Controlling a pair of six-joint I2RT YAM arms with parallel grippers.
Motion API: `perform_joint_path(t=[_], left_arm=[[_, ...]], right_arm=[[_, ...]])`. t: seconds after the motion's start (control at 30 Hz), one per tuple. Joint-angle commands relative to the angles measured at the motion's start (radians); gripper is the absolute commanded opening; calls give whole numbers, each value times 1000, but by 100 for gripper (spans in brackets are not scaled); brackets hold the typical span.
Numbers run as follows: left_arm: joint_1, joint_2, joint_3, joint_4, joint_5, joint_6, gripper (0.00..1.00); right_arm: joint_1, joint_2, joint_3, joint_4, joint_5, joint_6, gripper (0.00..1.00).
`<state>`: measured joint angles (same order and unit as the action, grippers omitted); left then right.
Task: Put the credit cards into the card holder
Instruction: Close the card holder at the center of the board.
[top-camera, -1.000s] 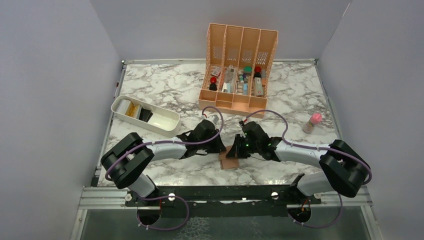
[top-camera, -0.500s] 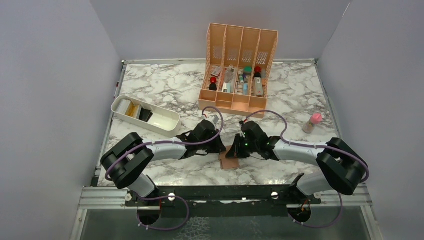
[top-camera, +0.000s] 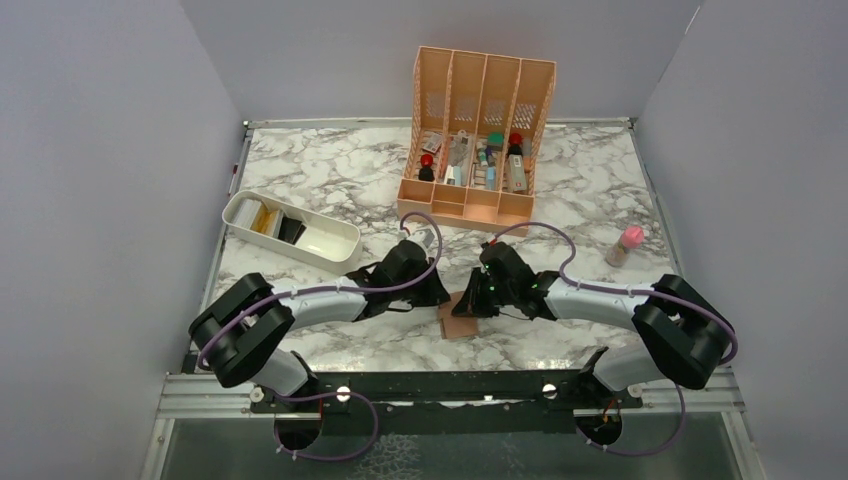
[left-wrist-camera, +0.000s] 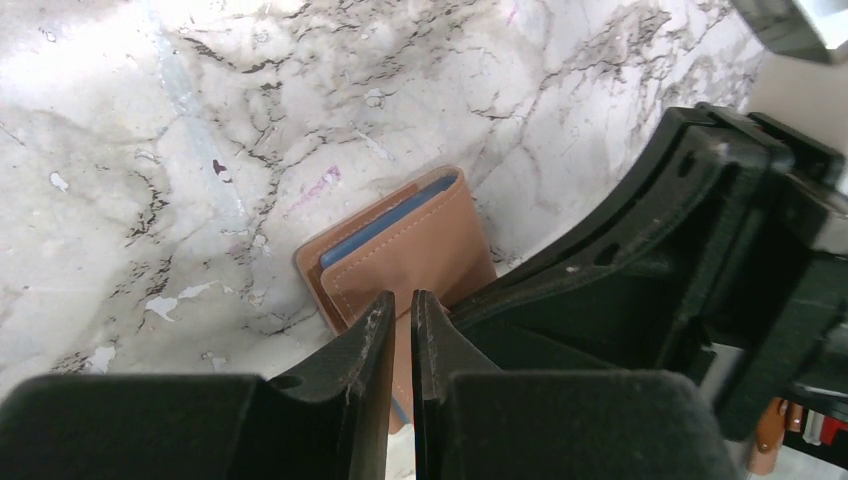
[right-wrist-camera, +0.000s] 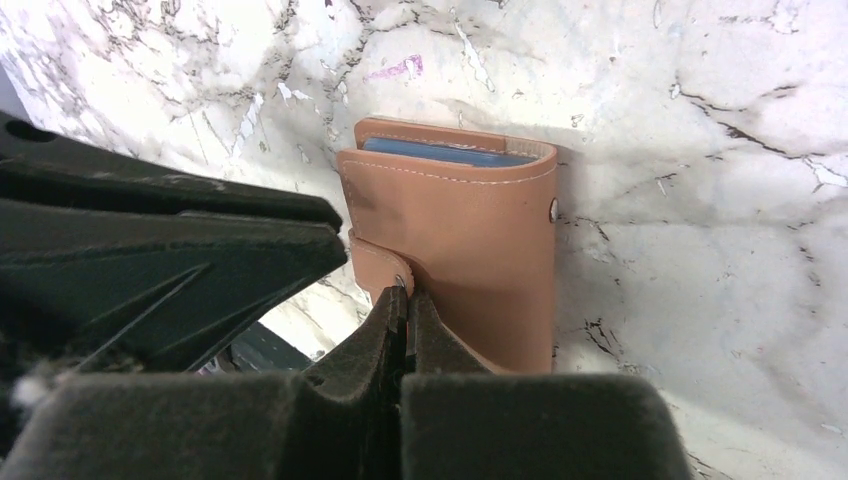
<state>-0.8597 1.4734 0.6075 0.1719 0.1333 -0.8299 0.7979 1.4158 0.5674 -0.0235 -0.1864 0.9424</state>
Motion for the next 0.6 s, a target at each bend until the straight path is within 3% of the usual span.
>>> perform_joint_path(t=[0.0,0.1,0.27,0.57], left_arm=[[-7,-64,-8,-28,-20,-1,15],[-21,-80,-14,-28,-6,-3,15],[-68,-65,-15,-12,18,-21,4],[-78,-48,-67,-5,-26,-62,0]], right_arm=[[4,52,-31,-177,105,4,1],[4,57,-44,-182,107,20,1],[4,81,-73,-154,104,43,1],[4,64,-108,-133,104,64,1]])
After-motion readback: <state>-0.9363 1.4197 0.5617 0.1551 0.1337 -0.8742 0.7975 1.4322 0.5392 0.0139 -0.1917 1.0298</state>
